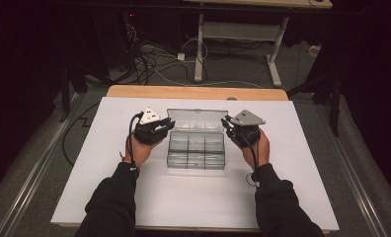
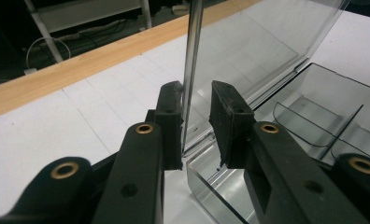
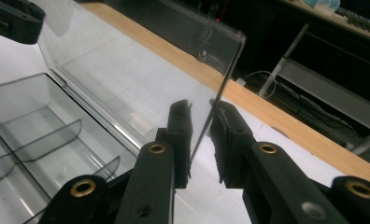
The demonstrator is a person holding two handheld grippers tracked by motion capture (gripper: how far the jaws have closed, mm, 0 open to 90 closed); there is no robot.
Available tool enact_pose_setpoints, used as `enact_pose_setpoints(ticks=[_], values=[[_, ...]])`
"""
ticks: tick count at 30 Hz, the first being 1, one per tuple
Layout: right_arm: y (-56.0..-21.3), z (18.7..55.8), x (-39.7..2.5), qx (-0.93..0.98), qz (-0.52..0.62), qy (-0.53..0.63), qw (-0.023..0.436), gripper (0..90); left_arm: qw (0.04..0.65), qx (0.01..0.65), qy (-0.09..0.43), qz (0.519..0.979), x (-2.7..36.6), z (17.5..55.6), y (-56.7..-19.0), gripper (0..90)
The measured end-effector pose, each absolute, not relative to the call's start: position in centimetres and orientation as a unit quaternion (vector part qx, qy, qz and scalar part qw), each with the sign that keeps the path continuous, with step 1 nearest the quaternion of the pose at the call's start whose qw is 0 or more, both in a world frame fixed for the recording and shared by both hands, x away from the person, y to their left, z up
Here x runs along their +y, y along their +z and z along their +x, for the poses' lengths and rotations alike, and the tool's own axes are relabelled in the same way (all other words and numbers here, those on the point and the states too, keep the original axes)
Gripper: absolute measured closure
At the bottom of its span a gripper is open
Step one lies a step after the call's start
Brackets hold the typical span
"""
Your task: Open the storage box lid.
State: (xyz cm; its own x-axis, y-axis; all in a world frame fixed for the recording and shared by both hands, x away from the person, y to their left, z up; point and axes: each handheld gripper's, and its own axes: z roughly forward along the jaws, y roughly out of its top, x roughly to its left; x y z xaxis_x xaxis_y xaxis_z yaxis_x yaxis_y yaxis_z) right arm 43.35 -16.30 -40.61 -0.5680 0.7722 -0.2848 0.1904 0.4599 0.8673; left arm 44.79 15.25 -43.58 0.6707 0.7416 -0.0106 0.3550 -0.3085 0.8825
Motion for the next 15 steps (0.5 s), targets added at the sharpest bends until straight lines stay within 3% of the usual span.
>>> enact_pose_setpoints(ticks=[15], values=[[-42.2, 44.7, -15.9, 0.775, 0.332, 0.407, 0.351, 77.7, 0.47, 0.376, 0.191, 0.775, 15.0, 45.6, -44.9, 71.2]])
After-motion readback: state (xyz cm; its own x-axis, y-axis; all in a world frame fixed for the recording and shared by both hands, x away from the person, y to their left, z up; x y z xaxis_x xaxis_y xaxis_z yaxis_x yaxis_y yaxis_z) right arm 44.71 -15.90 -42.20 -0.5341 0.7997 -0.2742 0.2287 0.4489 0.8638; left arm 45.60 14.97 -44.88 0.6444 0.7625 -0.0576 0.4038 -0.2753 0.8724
